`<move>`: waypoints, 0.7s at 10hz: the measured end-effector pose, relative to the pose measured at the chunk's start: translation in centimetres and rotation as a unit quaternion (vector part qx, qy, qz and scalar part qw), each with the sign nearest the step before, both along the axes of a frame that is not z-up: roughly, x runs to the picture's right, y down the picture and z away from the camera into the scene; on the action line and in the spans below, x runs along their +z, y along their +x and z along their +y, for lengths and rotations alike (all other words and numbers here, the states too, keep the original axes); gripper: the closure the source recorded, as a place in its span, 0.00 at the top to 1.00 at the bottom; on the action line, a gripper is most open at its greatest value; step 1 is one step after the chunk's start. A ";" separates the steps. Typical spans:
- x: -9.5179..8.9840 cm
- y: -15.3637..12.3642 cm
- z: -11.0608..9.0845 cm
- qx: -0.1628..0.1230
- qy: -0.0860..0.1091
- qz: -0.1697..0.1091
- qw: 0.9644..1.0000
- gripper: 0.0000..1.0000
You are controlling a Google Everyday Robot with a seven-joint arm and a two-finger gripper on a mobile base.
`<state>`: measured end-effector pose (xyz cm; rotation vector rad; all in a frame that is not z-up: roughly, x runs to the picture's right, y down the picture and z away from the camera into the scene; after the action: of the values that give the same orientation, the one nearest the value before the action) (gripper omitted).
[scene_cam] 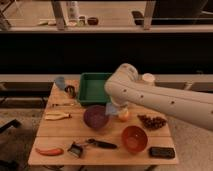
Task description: Place sponge in red bowl
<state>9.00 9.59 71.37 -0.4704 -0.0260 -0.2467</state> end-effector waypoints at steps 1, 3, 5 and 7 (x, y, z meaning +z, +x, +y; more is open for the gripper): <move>0.4 1.4 1.1 0.009 -0.001 0.002 1.000 0.08; 0.9 3.0 3.8 0.002 -0.002 -0.006 1.000 0.08; 1.2 3.0 5.2 -0.033 0.000 -0.032 0.999 0.07; 0.9 3.6 5.5 -0.048 0.004 -0.056 0.997 0.00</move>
<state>12.61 15.09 72.26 -0.4506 -0.1118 -0.3667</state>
